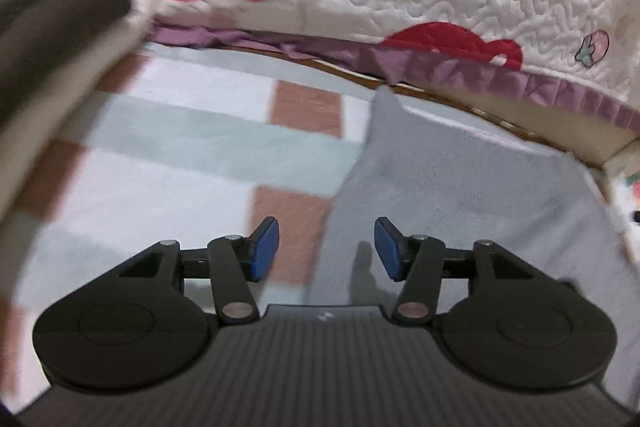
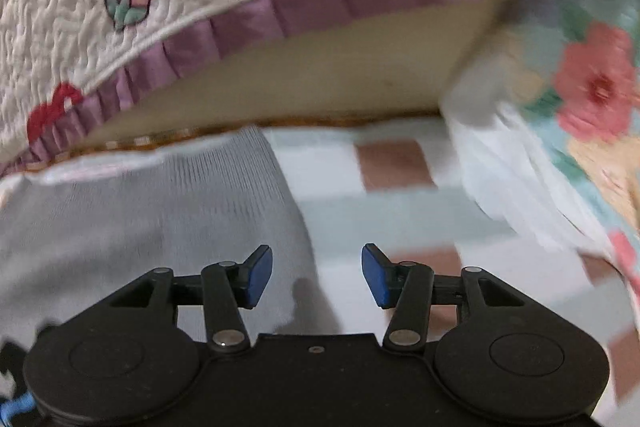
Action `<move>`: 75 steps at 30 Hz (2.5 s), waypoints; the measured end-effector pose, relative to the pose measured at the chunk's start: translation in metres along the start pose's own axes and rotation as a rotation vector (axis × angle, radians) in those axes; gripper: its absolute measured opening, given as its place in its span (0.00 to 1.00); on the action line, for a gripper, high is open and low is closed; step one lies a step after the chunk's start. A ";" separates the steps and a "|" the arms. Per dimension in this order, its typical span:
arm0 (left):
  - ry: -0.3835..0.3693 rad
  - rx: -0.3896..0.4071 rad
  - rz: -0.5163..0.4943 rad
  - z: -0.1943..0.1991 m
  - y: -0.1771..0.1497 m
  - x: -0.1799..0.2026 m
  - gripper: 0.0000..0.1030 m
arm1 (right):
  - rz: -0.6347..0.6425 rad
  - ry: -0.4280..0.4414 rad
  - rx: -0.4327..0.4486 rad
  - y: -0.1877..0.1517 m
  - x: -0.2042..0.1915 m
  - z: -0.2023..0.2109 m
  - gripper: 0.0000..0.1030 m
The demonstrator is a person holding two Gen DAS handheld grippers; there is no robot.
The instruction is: Fold clothes
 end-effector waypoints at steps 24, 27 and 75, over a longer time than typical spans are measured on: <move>0.365 0.192 -0.195 -0.025 0.056 0.068 0.09 | 0.138 -0.047 0.203 0.040 -0.067 -0.041 0.11; 0.302 0.140 -0.181 -0.014 0.028 0.085 0.17 | 0.110 -0.127 0.170 0.039 -0.072 -0.040 0.20; -0.282 -0.165 -0.468 0.066 -0.306 0.353 0.48 | -0.648 -0.033 0.278 -0.341 0.270 0.165 0.60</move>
Point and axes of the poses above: each gripper's, at about its wrist camera, not at the fingertips, and z roughly against the way its jaws point, x to its right, y to its top, the point moved 3 cm from there along -z, roughly the way its jaws point, and after that the axes turned 9 degrees about -x, right-handed, at the moved point
